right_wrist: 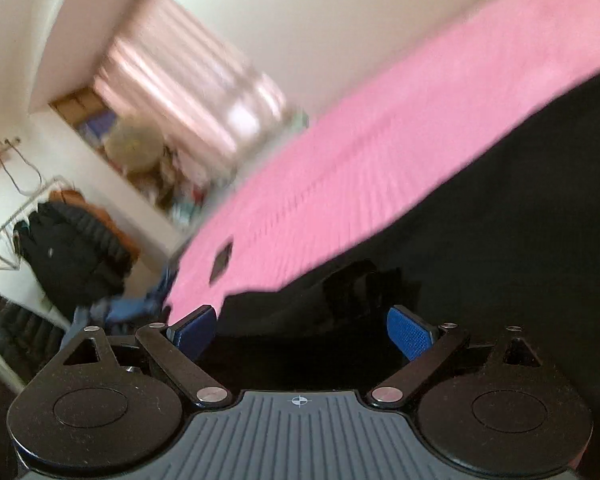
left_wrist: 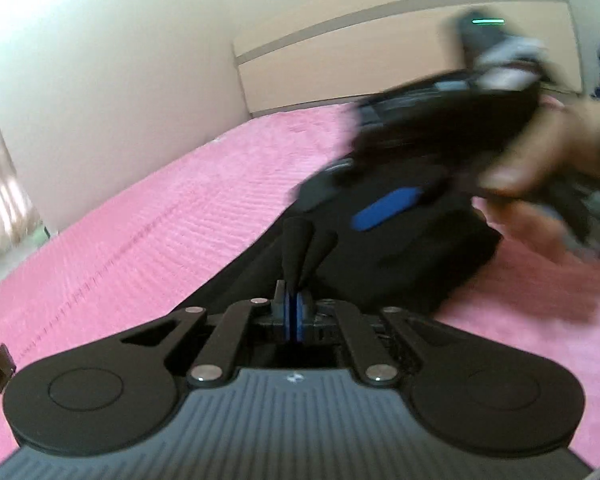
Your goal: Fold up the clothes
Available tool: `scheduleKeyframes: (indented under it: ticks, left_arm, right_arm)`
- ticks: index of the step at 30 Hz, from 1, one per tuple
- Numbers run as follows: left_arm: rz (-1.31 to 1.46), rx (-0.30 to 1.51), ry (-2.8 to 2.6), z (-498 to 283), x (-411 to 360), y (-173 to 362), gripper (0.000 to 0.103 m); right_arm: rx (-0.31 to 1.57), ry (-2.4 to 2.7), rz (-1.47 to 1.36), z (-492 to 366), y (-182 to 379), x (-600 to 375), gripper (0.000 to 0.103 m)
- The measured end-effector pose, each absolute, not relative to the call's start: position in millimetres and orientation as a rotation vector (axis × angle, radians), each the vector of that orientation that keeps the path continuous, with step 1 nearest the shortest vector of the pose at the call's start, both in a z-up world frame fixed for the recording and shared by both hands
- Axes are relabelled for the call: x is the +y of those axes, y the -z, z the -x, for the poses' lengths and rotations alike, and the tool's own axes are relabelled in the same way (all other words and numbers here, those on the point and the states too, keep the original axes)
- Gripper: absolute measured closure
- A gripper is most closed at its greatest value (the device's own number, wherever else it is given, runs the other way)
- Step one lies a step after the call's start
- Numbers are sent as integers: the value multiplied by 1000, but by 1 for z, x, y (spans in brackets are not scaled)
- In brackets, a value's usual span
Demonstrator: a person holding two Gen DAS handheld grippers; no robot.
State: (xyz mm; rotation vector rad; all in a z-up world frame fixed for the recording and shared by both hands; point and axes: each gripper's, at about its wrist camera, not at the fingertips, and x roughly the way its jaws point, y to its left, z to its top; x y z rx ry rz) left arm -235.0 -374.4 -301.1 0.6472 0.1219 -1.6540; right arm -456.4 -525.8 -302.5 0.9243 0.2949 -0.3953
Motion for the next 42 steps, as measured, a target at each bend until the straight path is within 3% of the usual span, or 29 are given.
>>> scheduleKeyframes:
  ticks: [4,9,10,11,12,13,14,27,36,37,38,39,40,41,42]
  left_arm:
    - [-630,80,1666,239,-360,308,102]
    - [-609,29,1681,243,-341,317,102]
    - [-618,26,1692,245,-340,318,102]
    - [-633,16,1698,248,-338,320,102]
    - [-647,6,1704,251,-336,322,103]
    - [-655,2,1705,254,-335,323,103]
    - [-663,-2,1706,256,-334,324,103]
    - [-757,-46,1711,310,-391,343,103]
    - [-858,115,1717,323,-451,366,101]
    - [-872,136,1721,324,-456,370,95]
    - [-877,139,1732,324,-453,371,91]
    - [-877,139,1739,323,-448,371,90]
    - [-862,148,1742,320,-439,368,89]
    - [-847,158,1744,316,-430,365,89]
    - [-812,167,1743,308,-421,360,89]
  right_arm:
    - [420,396,-1052,433,323,-554,8]
    - [358,356,-1174,441,336,-573,10]
    - [344,351,-1184,445,337,-577,28]
    - [349,362,-1175,444,336,-583,56]
    - [356,386,-1152,447,333,-589,70]
    - [359,393,-1129,449,330,-593,95]
    - [360,399,-1106,451,328,-597,97]
    - [374,383,-874,480,301,-635,100]
    - [592,432,-788,451,335,-679,99]
    - [591,436,-777,455,336,-678,94]
    - [589,477,-747,460,329,-675,75]
    - [586,518,-716,466,323,-671,67]
    - [583,558,-684,471,317,-668,49]
    - [577,590,-654,477,310,-662,40]
    - [559,591,-629,484,302,-651,40]
